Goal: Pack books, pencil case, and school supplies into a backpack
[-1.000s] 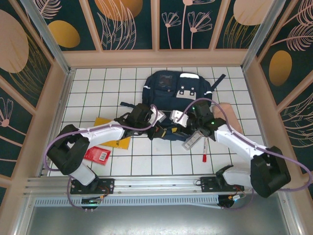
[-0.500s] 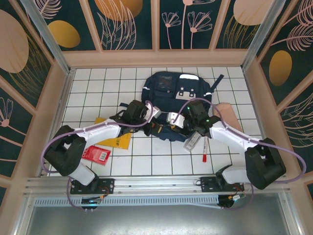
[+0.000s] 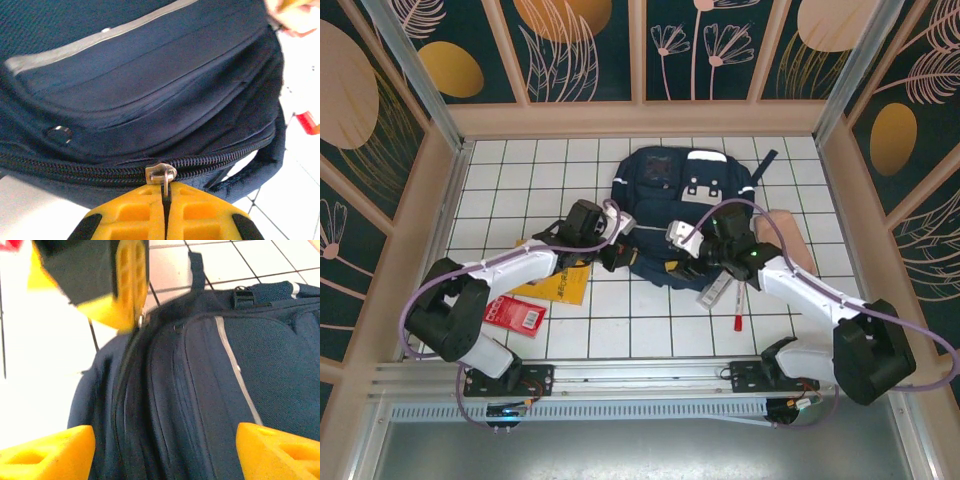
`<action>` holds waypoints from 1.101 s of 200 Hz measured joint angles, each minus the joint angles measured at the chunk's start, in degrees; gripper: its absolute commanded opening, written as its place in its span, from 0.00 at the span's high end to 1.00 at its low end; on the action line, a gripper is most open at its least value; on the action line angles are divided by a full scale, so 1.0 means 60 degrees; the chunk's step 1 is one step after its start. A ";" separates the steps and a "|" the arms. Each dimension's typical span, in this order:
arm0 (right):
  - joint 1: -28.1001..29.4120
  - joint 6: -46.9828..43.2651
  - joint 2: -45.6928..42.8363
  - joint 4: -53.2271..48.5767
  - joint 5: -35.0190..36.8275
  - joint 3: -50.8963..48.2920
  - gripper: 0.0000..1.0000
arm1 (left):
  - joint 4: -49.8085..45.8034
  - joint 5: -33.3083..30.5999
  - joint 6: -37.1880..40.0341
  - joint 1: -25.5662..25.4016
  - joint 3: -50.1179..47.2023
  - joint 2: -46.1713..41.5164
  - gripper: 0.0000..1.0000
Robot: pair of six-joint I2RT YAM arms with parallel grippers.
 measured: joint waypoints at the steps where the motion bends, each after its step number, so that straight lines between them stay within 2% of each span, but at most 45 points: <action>1: 0.0007 0.0044 0.0018 0.0007 -0.0004 0.0011 0.22 | 0.0015 0.0036 -0.0040 -0.0044 0.0025 0.0000 1.00; 19: 0.0244 0.0368 0.0557 0.0084 -0.0229 0.0280 0.23 | 0.0364 0.0393 -0.0554 -0.0452 0.0197 0.0000 1.00; 33: 0.0484 0.0401 0.0998 0.0055 -0.0335 0.0423 0.33 | 0.0645 0.0729 -0.0976 -0.0627 0.0288 0.0000 1.00; 42: 0.0601 0.0277 0.1264 -0.0044 -0.0401 0.0492 0.49 | 0.0772 0.0841 -0.1173 -0.0656 0.0339 0.0000 1.00; 47: 0.0645 0.0306 0.1373 -0.0113 -0.0412 0.0510 0.66 | 0.0834 0.0845 -0.1257 -0.0656 0.0357 0.0000 1.00; 55: 0.0670 0.0153 0.1486 -0.0178 -0.0412 0.0525 0.86 | 0.0856 0.0834 -0.1344 -0.0656 0.0357 0.0000 1.00; 69: 0.0703 0.0025 0.1530 -0.0215 -0.0219 0.0525 1.00 | 0.0820 0.0754 -0.1348 -0.0648 0.0357 0.0000 1.00; 94: 0.0725 -0.0306 0.1217 -0.0186 0.0055 0.0353 1.00 | 0.0732 0.0656 -0.1202 -0.0412 0.0259 -0.0033 1.00; 122: 0.0732 -0.0911 0.0280 -0.0273 0.0372 -0.0146 1.00 | 0.0739 0.0346 -0.0900 0.0933 -0.0197 -0.0109 1.00; 131: 0.0761 -0.1038 0.0080 -0.0288 0.0408 -0.0240 0.89 | 0.0692 0.0178 -0.0670 0.1239 -0.0164 0.0011 1.00; 137: 0.0801 -0.1104 -0.0011 -0.0310 0.0437 -0.0280 0.72 | 0.0667 0.0106 -0.0583 0.1326 -0.0102 0.0127 1.00; 148: 0.0889 -0.1195 -0.0058 -0.0357 0.0539 -0.0288 0.51 | 0.0630 0.0080 -0.0506 0.1355 0.0022 0.0346 1.00; 158: 0.0922 -0.1016 -0.0055 -0.0306 0.0627 -0.0288 0.39 | 0.0630 0.0095 -0.0474 0.1286 0.0117 0.0572 1.00; 181: 0.0918 -0.0335 0.0029 0.0237 0.0648 -0.0284 0.32 | 0.0499 0.0066 -0.0415 0.0790 0.0353 0.0820 1.00; 199: 0.0962 0.0277 0.0397 0.0561 0.0619 -0.0189 0.31 | 0.0612 0.0277 -0.0667 0.0237 0.0532 0.0823 1.00; 220: 0.1045 0.0652 0.0918 0.0674 0.0648 -0.0018 0.33 | 0.0871 0.0641 -0.1180 -0.0015 0.0539 0.0820 1.00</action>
